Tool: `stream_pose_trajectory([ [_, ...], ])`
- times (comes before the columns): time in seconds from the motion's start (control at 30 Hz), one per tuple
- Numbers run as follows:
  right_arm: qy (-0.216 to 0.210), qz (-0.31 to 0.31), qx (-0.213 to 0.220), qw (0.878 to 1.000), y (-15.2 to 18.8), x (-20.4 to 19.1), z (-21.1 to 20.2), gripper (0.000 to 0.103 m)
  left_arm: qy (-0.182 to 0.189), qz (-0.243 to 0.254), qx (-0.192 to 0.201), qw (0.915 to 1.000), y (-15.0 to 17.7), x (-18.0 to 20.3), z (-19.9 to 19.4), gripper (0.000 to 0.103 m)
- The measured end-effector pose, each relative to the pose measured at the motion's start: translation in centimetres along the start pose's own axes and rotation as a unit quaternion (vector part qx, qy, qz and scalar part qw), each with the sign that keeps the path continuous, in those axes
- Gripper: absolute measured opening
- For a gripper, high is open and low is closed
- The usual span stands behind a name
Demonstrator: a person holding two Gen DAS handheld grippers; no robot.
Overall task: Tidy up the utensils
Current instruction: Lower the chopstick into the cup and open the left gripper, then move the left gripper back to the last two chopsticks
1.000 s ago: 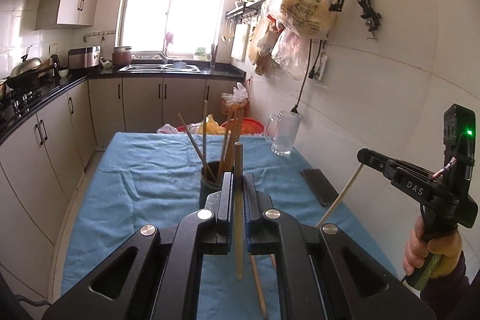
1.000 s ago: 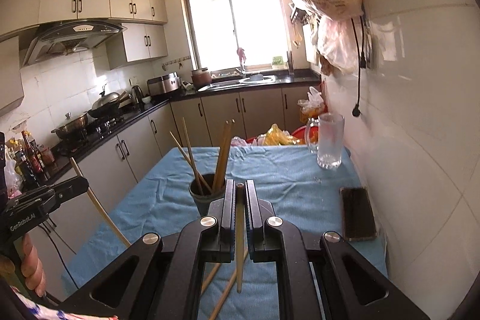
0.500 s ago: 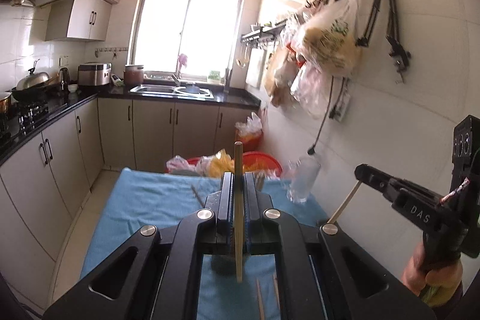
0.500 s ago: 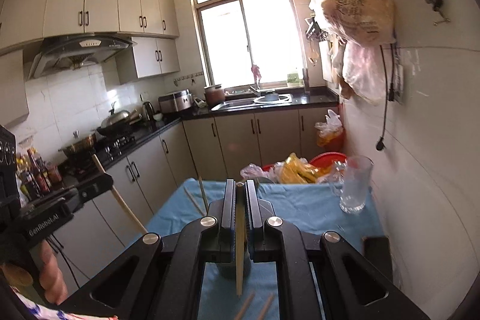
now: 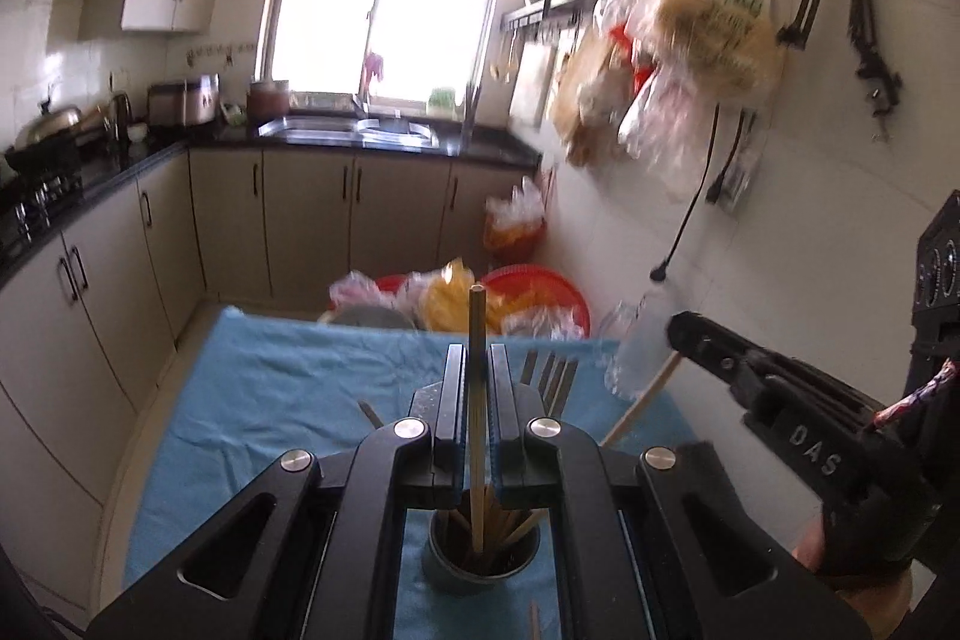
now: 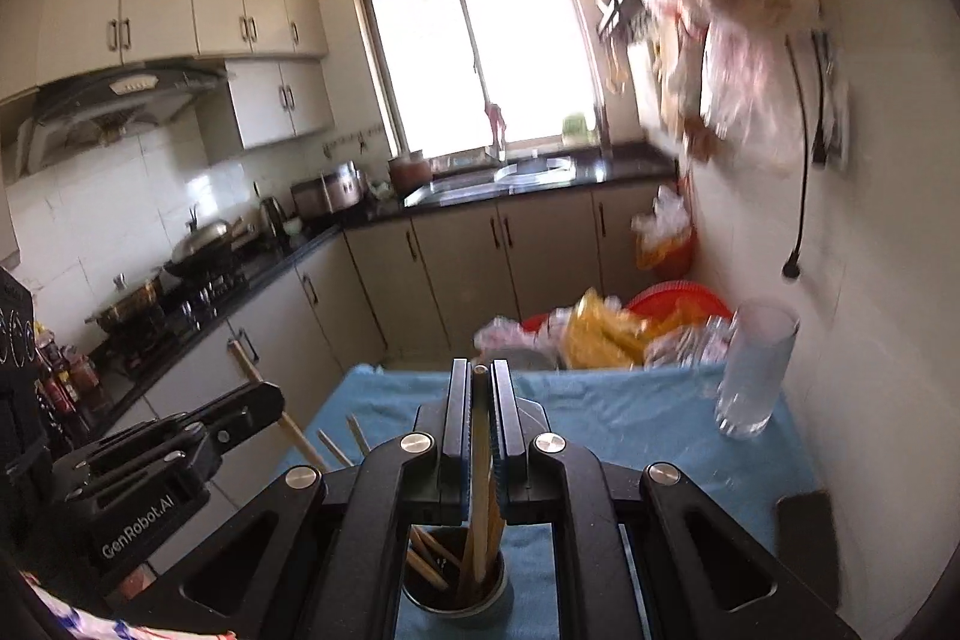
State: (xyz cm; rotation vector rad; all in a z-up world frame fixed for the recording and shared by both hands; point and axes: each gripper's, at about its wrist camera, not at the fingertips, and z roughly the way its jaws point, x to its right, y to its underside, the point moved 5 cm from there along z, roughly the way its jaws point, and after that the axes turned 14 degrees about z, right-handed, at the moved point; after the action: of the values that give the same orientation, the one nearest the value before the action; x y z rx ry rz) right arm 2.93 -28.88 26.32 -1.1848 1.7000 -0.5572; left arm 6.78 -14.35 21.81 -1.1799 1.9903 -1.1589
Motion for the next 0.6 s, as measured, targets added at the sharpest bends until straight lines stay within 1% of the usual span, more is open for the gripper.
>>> stream_pose_trajectory([
  [0.13, 0.0, 0.01, -0.033, 0.999, 1.5, 0.9, 2.5, 0.006, 0.002, 0.004, -0.017, 0.9998, 1.2, 0.1, 1.1, 0.005],
  [0.23, -0.003, 0.02, -0.049, 0.999, 1.8, 1.4, 3.8, 0.006, -0.002, 0.005, -0.01, 0.9999, 1.3, -0.1, 0.3, 0.006],
  [0.3, -0.005, 0.026, -0.051, 0.998, 1.8, 1.7, 4.1, 0.006, -0.003, 0.01, -0.005, 0.9999, 1.3, 0.0, -0.3, 0.008],
  [0.33, -0.005, 0.03, -0.05, 0.998, 1.8, 1.8, 4.2, 0.006, -0.006, 0.011, -0.002, 0.9999, 1.3, 0.0, -0.7, 0.012],
  [0.37, -0.003, 0.036, -0.05, 0.998, 1.7, 2.0, 4.2, 0.009, -0.009, 0.011, -0.001, 0.9999, 1.4, 0.0, -1.1, 0.019],
  [0.43, -0.002, 0.043, -0.051, 0.998, 1.7, 2.3, 4.2, 0.02, -0.015, 0.008, 0.004, 0.9998, 1.6, -0.2, -2.0, 0.03],
  [0.47, 0.0, 0.045, -0.048, 0.998, 1.7, 2.5, 4.1, 0.03, -0.017, 0.005, 0.007, 0.9998, 1.8, -0.3, -2.6, 0.031],
  [0.5, 0.003, 0.046, -0.044, 0.998, 1.6, 2.7, 3.7, 0.036, -0.018, 0.004, 0.01, 0.9998, 2.0, -0.4, -3.0, 0.031],
  [0.6, 0.01, 0.052, -0.035, 0.998, 1.4, 3.1, 2.7, 0.038, -0.02, -0.001, 0.012, 0.9997, 2.6, -0.6, -4.5, 0.032],
])
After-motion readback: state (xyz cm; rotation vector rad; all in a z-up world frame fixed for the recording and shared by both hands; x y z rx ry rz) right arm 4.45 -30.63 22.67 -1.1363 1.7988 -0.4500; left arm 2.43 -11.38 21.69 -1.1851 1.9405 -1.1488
